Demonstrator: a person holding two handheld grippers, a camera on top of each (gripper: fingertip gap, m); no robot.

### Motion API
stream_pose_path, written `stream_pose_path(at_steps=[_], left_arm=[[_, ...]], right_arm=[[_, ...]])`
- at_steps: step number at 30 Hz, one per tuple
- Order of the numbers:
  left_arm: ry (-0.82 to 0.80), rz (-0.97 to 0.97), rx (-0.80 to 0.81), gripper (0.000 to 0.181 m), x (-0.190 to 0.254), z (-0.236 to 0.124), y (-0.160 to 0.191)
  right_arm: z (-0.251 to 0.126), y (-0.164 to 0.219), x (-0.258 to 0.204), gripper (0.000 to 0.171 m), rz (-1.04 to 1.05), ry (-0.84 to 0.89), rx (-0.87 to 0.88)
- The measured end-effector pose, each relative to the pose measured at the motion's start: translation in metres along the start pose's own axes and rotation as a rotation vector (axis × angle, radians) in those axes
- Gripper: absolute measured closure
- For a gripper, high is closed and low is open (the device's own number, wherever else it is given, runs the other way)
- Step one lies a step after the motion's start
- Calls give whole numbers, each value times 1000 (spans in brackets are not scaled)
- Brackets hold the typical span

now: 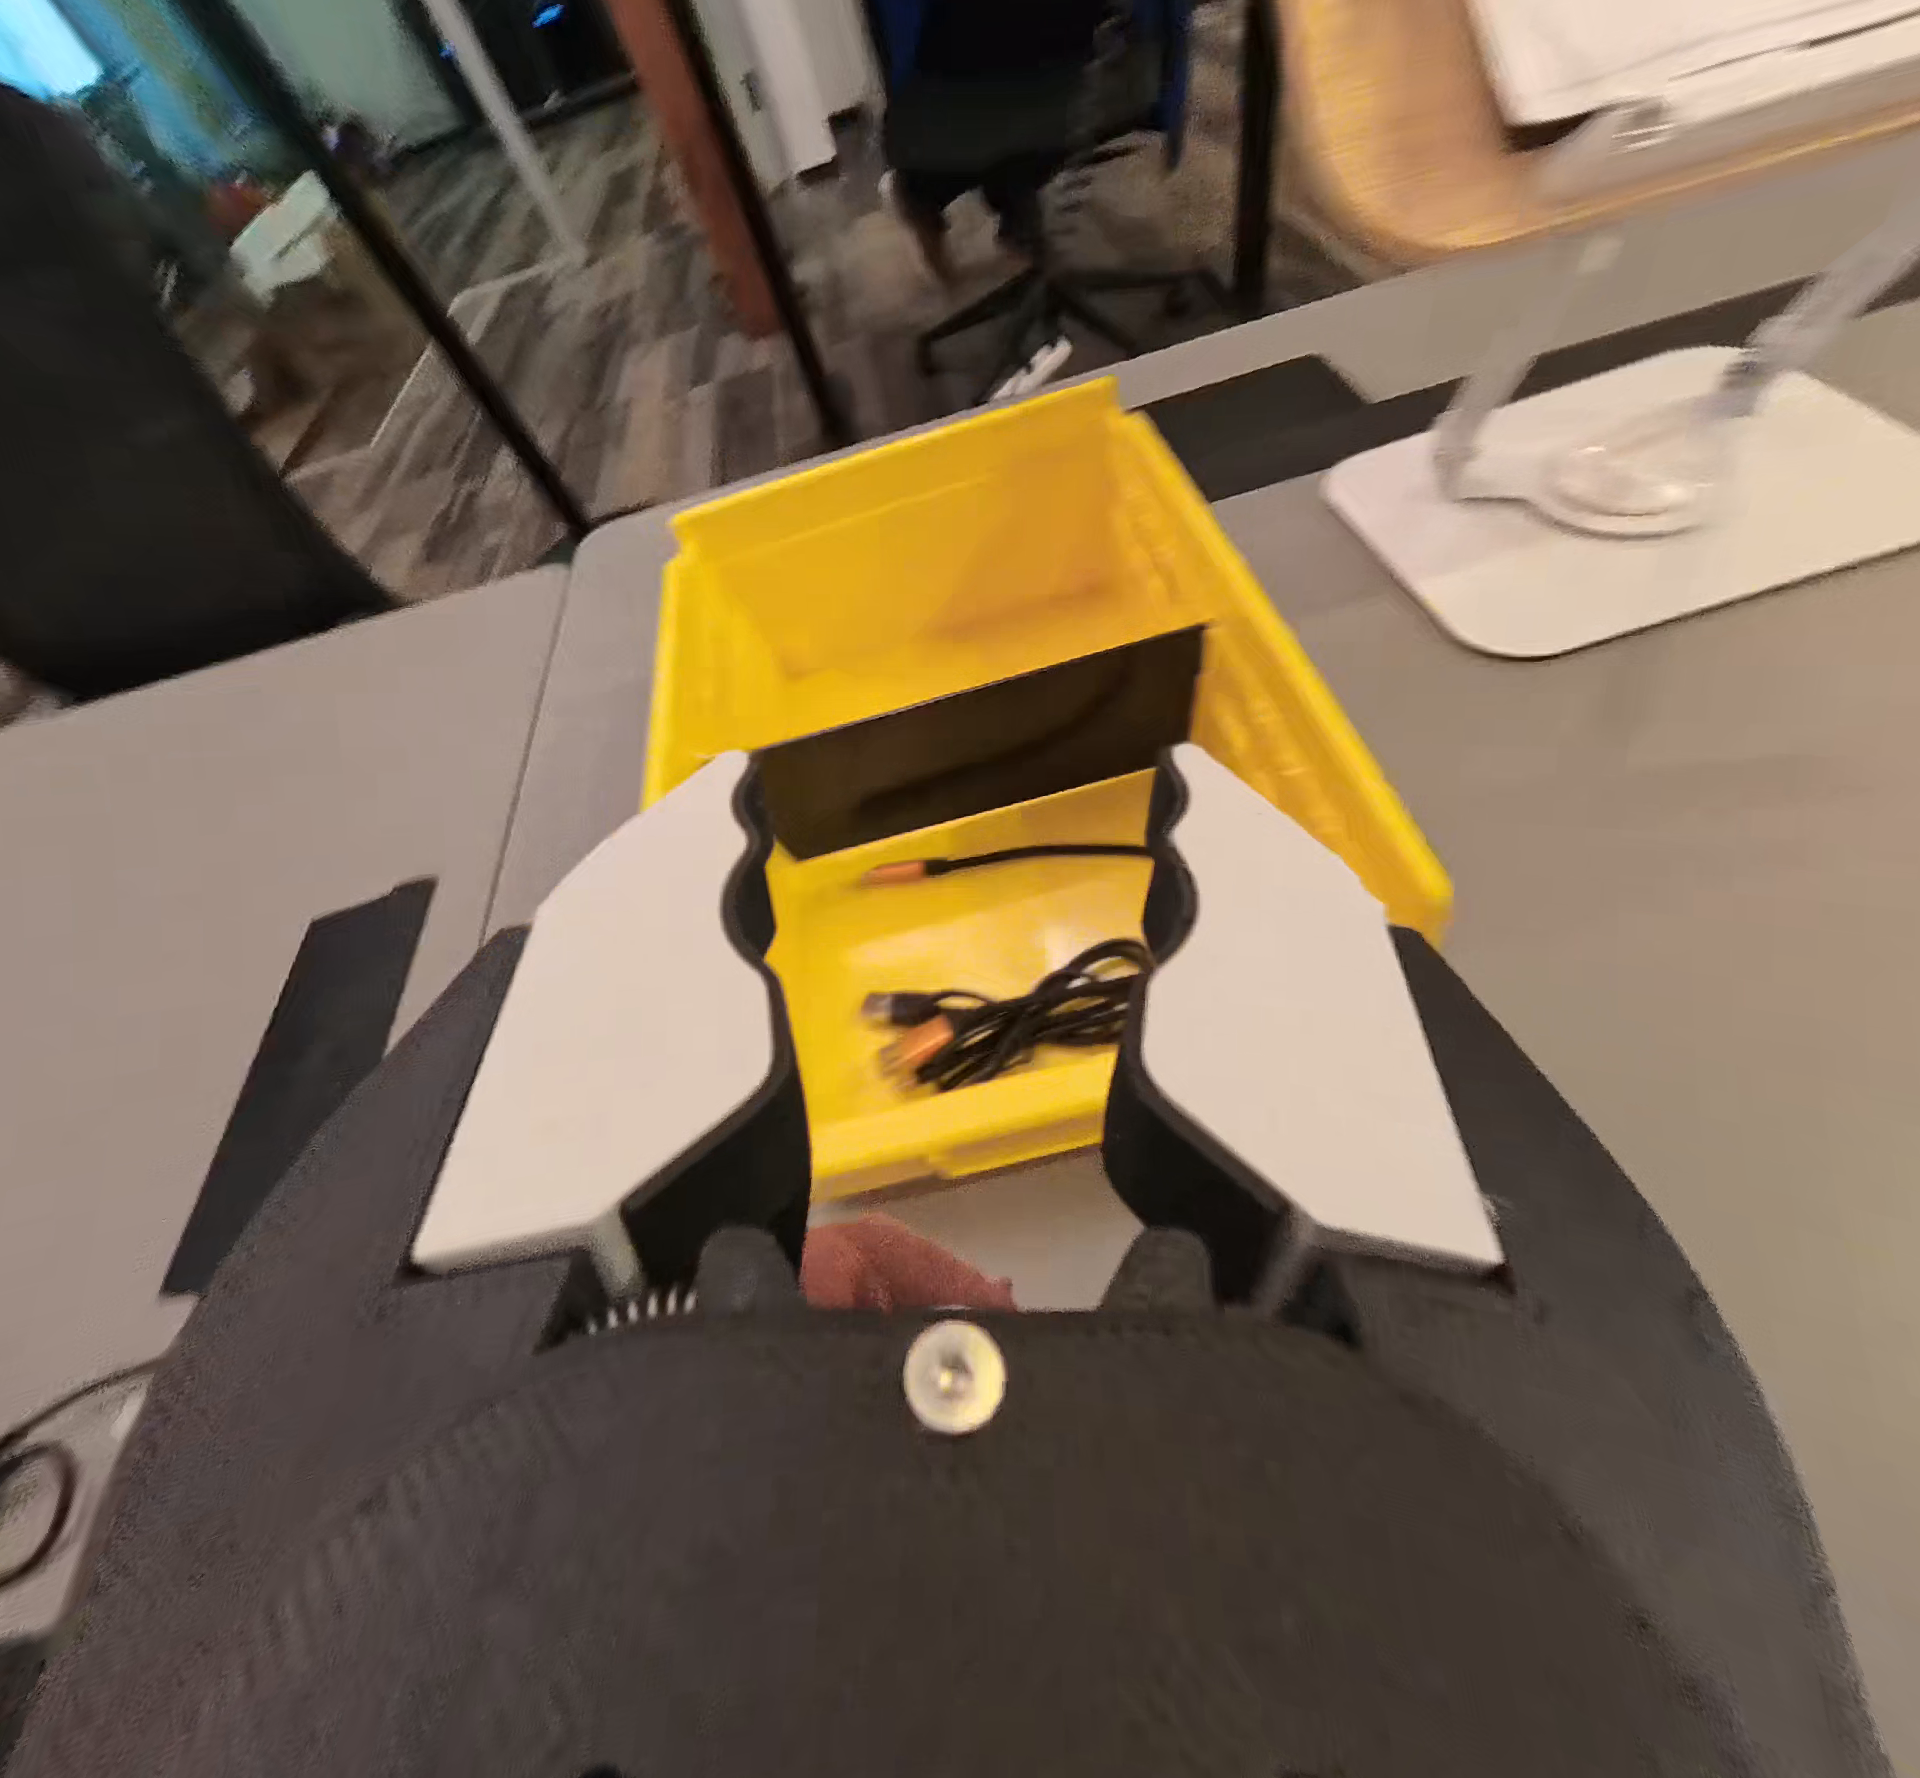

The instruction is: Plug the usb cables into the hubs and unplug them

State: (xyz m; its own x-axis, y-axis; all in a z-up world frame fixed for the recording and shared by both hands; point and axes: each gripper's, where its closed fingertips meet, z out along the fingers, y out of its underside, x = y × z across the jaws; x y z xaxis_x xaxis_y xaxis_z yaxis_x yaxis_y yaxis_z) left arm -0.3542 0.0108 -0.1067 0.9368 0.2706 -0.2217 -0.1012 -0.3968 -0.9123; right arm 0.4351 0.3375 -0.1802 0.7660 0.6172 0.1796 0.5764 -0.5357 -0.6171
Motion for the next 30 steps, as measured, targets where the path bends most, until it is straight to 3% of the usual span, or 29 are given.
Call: stream_pose_path(at_steps=[6, 11, 22, 30], left_arm=[[-101, -109, -199, 100, -83, 11, 55], [16, -209, -375, 94, -85, 39, 113], [84, -241, -368, 178, -73, 65, 135], [92, -247, -335, 178, -71, 57, 136]], right_arm=[[18, 30, -17, 101, 52, -147, -15], [31, 35, -29, 109, 84, -218, 0], [41, 42, -27, 149, 44, -201, -37], [42, 43, -23, 160, 42, -147, -40]])
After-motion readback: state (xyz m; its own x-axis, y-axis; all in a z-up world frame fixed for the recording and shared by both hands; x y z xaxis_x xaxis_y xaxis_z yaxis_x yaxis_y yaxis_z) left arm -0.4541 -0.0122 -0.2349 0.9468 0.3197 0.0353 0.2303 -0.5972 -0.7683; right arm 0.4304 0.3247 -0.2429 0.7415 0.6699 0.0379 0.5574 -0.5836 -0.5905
